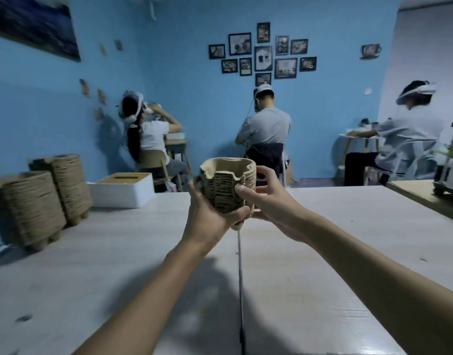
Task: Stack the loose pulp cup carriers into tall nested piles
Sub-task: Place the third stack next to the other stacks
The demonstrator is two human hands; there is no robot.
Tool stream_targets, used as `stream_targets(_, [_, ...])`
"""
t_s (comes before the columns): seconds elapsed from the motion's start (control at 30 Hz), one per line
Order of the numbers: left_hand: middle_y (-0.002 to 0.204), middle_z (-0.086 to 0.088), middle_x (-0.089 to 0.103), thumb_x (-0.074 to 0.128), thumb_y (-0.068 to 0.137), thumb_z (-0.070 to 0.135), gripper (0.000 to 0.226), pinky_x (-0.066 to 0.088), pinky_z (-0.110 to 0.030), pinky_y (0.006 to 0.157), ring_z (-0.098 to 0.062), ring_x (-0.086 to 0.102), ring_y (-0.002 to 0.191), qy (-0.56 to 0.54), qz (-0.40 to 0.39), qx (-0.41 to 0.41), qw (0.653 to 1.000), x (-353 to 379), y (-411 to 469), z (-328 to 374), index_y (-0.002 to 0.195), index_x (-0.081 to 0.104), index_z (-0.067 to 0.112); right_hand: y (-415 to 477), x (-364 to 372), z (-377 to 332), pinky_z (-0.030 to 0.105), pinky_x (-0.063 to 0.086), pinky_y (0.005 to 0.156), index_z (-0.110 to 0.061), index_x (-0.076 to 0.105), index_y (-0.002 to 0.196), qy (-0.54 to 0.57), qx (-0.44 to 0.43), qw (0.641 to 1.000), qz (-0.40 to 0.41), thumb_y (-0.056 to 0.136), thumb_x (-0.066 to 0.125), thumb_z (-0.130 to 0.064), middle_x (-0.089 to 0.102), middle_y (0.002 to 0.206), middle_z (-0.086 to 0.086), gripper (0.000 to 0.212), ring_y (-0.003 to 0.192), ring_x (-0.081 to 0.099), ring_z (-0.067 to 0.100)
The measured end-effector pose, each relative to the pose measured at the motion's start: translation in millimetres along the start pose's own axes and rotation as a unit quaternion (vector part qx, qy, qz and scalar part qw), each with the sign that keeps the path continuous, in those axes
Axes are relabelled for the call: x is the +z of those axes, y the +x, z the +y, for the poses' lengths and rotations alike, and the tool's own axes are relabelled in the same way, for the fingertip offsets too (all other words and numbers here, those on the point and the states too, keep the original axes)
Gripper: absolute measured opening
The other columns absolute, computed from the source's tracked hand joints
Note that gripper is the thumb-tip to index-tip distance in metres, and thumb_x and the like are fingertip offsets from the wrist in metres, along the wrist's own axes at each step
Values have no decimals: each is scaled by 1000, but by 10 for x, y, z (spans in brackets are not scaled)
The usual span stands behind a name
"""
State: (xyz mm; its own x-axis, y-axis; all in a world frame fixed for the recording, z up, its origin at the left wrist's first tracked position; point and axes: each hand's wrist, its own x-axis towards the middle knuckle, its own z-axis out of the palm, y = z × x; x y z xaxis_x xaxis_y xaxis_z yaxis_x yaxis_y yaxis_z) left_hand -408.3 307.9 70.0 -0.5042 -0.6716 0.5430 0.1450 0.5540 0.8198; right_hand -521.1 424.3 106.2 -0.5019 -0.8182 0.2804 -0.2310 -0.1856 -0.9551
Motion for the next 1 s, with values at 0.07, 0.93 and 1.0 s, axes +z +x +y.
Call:
stream_targets(0.07, [132,2,46,92,47,45,107,54,-36,97,-10,55,118,35,39,3,999,-441,-39,-79,131,27,39,104,451,1,36,61,78,-29,30,140,19,6,999,-28,87,73,-30,71,110,10,68,92,73,20])
stream_targets(0.93, [136,1,53,100,47,29,126,46,-40,107,-17,52,126,135,221,-156,953,-4359,-602,-1344,146,23,19,869,4809,648,52,52,95,-53,25,123,32,87,964,-250,51,81,-53,45,137,7,91,120,53,31])
stream_targets(1.0, [132,5,55,99,54,22,119,46,-44,108,-14,54,124,142,218,-159,952,-4463,-595,-1406,146,24,19,896,4925,715,57,48,99,-59,26,119,23,84,967,-239,47,81,-58,45,135,7,91,122,51,34])
